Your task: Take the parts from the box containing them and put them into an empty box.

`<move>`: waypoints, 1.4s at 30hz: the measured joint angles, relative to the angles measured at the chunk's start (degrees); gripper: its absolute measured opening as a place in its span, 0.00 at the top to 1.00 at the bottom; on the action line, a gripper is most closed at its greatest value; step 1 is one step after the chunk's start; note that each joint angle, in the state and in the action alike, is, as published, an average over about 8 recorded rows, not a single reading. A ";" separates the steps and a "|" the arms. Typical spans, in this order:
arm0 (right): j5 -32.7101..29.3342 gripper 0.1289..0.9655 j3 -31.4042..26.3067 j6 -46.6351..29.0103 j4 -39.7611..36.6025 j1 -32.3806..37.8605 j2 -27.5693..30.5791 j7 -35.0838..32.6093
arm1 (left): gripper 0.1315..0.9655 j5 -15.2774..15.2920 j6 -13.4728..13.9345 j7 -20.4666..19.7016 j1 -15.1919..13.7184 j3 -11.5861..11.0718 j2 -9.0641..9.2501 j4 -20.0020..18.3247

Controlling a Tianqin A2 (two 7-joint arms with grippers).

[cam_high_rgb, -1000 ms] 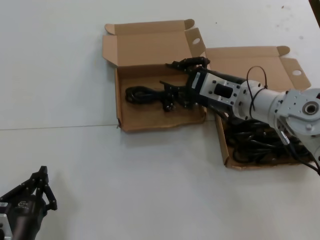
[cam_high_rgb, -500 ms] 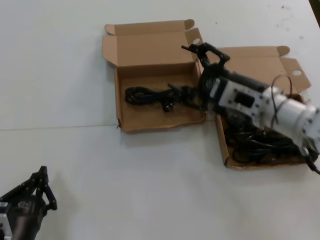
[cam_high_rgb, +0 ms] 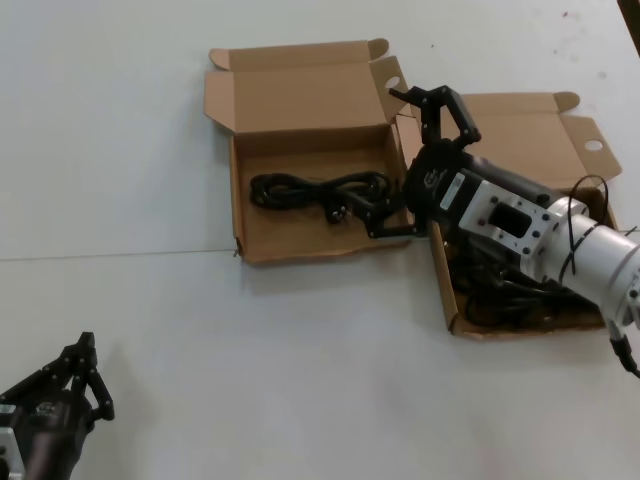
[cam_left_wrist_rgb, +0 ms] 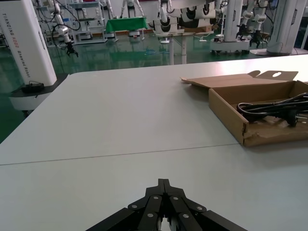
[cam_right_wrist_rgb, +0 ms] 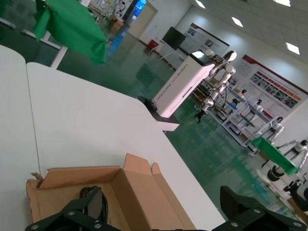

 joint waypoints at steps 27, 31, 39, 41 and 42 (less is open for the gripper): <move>4.75 0.00 6.60 8.50 4.84 -13.91 -1.88 0.00 | 0.82 0.00 0.00 0.00 0.00 0.00 0.00 0.00; 5.56 0.00 7.73 9.96 5.68 -16.30 -2.20 0.00 | 0.76 0.00 0.00 0.00 0.00 0.00 0.00 0.00; 7.18 0.00 9.99 12.87 7.33 -21.04 -2.84 0.00 | 0.61 -0.01 0.00 0.00 0.00 0.00 0.00 0.00; 7.58 0.00 10.55 13.59 7.74 -22.21 -3.00 0.00 | 0.61 -0.01 0.00 0.00 0.00 0.00 0.00 0.00; 7.79 0.00 10.83 13.95 7.95 -22.81 -3.08 0.00 | 0.58 -0.01 0.00 0.00 0.00 0.00 0.00 0.00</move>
